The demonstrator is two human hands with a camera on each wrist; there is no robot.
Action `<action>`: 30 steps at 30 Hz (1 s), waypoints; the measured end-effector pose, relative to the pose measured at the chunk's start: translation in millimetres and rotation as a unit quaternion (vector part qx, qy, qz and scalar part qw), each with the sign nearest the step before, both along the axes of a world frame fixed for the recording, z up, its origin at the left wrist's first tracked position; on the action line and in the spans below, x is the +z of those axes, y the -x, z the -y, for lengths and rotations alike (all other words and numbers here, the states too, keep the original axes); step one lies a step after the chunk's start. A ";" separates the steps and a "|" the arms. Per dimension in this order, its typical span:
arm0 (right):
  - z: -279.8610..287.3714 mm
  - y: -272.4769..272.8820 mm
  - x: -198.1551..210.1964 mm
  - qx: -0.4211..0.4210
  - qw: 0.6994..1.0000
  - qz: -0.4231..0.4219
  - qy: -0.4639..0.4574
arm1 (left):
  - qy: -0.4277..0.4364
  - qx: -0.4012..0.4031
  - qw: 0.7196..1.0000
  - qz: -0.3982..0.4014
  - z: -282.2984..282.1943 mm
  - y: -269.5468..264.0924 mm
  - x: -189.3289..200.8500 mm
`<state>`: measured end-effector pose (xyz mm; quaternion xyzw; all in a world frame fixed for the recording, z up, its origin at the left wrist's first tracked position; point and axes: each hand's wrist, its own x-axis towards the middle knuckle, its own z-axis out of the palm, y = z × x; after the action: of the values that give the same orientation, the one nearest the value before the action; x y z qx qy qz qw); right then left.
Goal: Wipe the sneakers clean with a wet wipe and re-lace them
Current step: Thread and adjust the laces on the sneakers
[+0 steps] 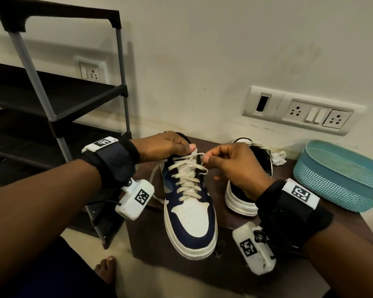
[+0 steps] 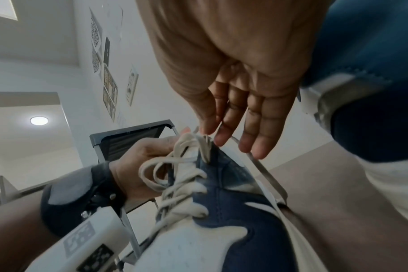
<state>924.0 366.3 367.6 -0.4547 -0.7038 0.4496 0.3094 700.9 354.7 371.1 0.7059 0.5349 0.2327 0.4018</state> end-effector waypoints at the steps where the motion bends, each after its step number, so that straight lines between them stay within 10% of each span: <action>1: -1.1 -0.8 3.6 -0.003 1.000 -0.010 0.007 | 0.001 0.002 1.000 -0.002 0.2 -1.0 0.3; 30: 3.8 -0.1 14.2 -0.068 0.974 -0.155 0.150 | -0.002 0.014 1.000 -0.004 -4.7 -2.4 -2.2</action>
<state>924.1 362.5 381.9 -0.4676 -0.5393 0.5932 0.3724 703.4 359.5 368.8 0.7001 0.5460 0.2362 0.3949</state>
